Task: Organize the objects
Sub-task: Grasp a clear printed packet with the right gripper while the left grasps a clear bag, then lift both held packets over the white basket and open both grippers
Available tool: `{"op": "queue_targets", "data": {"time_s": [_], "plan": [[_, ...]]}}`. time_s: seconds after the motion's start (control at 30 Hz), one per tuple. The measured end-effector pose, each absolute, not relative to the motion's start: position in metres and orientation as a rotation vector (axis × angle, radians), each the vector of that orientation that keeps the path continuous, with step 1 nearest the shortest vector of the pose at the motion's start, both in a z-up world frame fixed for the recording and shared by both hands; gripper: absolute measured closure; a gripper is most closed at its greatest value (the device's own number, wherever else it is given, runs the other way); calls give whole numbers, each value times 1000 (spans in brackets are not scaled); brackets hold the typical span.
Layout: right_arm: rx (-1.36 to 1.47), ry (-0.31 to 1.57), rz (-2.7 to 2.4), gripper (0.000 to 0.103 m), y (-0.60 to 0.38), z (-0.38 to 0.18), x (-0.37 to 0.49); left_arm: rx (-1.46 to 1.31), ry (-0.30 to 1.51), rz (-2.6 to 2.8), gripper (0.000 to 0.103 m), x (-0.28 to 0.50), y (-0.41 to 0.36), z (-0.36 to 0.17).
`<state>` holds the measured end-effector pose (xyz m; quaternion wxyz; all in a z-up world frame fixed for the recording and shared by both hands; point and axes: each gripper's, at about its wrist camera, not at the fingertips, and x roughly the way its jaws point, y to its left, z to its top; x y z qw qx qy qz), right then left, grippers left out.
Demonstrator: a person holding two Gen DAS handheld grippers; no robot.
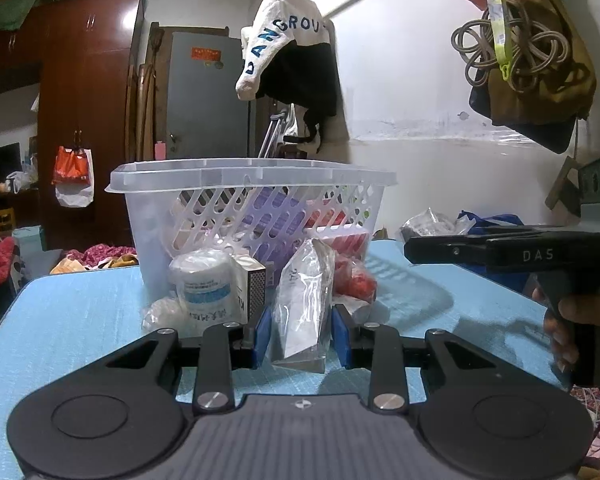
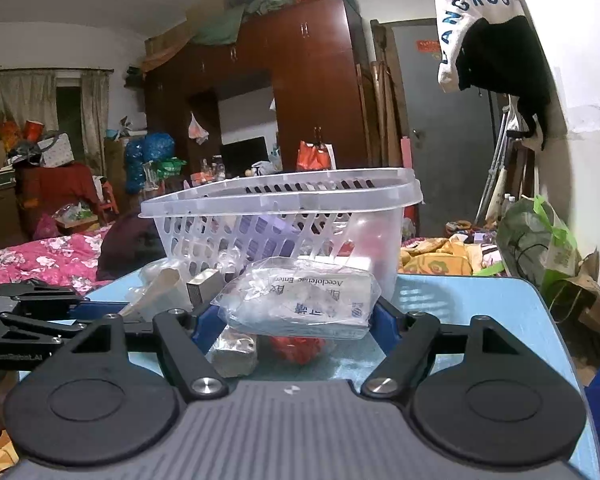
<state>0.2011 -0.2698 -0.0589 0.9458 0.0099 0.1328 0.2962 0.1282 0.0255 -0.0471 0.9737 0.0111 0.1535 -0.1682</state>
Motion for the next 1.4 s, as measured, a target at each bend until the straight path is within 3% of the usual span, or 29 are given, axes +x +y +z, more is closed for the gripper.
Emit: {"op": "queue_targets", "data": {"time_s": [0.73, 0.97, 1.07, 1.2, 1.23, 1.27, 1.3, 1.33, 1.4], "plan": [[9, 146, 538, 26, -272, -59, 181, -31, 228, -309, 66, 114, 35, -45], [0, -42, 558, 26, -259, 3, 166, -26, 81, -341, 65, 118, 33, 47], [-47, -31, 542, 26, -242, 40, 202, 0, 128, -297, 65, 162, 27, 79], [-12, 71, 582, 26, -233, 57, 257, -104, 234, -283, 65, 228, 37, 83], [-40, 82, 574, 25, -228, 57, 266, -113, 251, -266, 63, 240, 38, 79], [-62, 83, 563, 22, -223, 53, 269, -107, 274, -238, 48, 250, 37, 75], [-84, 89, 557, 5, -219, 49, 273, -96, 319, -200, 42, 260, 35, 70], [-102, 110, 541, 0, -216, 45, 278, -85, 348, -168, 42, 263, 34, 64], [-96, 130, 526, 0, -219, 37, 273, -72, 309, -166, 42, 249, 35, 59]]}}
